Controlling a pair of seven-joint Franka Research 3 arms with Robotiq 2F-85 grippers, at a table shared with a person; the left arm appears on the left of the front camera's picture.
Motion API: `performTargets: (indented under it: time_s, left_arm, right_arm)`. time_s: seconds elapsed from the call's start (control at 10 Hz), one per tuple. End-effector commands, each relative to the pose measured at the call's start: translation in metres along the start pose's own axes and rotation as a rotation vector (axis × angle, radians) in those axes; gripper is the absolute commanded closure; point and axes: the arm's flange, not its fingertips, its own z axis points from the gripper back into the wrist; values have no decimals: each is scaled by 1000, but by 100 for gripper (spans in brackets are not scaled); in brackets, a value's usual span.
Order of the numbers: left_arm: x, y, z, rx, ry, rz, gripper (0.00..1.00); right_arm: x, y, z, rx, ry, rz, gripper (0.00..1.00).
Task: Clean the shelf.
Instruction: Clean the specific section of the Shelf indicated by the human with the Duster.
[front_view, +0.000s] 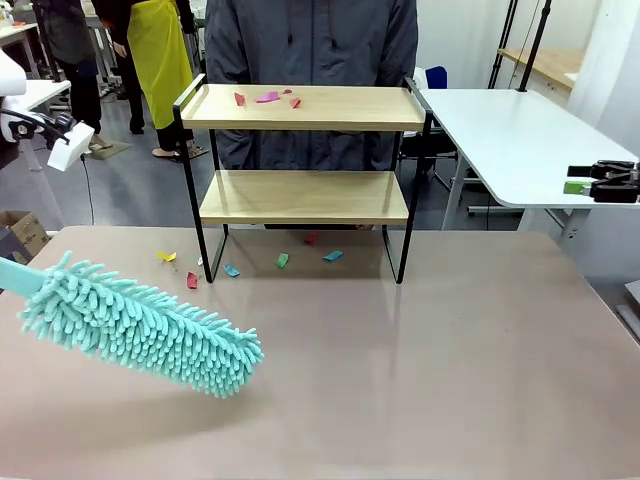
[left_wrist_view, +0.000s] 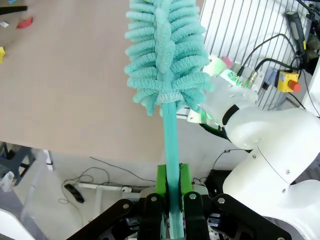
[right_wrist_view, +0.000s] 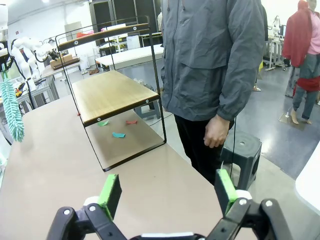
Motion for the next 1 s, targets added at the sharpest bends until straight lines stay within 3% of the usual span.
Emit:
performTargets:
  time_s: [0.0, 0.9]
  left_arm:
    - [-2, -1, -1, -10, -23, 1, 87]
    - [-2, -1, -1, -10, -23, 1, 87]
  right_arm:
    - [3, 0, -1, 1, 2, 6, 0]
    - [3, 0, -1, 1, 2, 6, 0]
